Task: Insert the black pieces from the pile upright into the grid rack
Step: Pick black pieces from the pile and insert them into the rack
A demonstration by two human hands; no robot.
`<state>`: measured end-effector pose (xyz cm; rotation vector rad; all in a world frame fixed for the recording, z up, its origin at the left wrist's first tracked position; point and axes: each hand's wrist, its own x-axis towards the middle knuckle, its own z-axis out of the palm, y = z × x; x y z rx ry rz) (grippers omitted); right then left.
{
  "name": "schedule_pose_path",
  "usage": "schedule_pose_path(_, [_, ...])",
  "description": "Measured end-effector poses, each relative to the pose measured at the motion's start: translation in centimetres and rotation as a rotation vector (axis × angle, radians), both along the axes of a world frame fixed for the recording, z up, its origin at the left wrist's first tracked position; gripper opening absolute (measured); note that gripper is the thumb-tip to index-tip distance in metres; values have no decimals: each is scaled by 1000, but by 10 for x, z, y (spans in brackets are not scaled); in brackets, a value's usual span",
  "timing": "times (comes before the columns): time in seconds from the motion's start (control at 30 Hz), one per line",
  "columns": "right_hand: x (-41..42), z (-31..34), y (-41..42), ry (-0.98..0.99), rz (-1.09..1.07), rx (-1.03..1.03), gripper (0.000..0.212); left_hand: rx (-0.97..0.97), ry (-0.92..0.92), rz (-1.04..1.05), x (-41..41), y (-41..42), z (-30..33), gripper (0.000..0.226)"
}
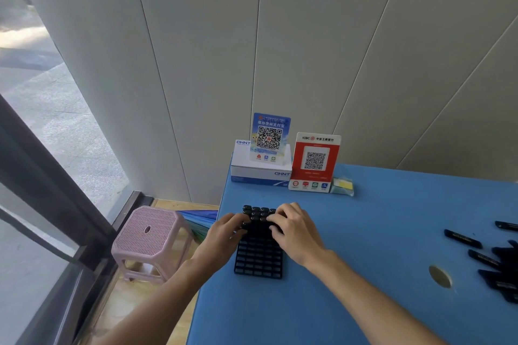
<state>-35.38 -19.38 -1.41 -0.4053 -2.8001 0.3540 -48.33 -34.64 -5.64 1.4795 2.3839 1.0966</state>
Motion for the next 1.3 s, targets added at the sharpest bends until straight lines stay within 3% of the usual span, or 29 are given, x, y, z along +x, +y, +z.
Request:
schedule_pose_path(0.1, [9, 0, 6, 54, -26, -14, 22, -3, 1, 37, -1, -2, -3, 23])
schedule_pose_path(0.3, [25, 5, 14, 67, -124, -10, 22, -95, 179, 0, -1, -7, 2, 23])
schedule_pose_path(0.47, [45, 9, 15, 25, -238, 35, 25, -28, 490, 11, -3, -8, 16, 37])
schedule_pose_path(0.6, [69, 11, 10, 12, -336, 41, 24, 78, 641, -73, 2, 9, 21, 34])
schedule_pose_path(0.87, [156, 10, 5, -44, -510, 55, 28, 62, 572, -224, 74, 37, 28, 30])
schedule_pose_path(0.97, [199, 17, 13, -97, -559, 61, 36, 20, 558, -268, 109, 48, 33, 38])
schedule_pose_path(1.3, [383, 31, 51, -181, -672, 13, 42, -115, 549, -287, 266, 94, 49, 35])
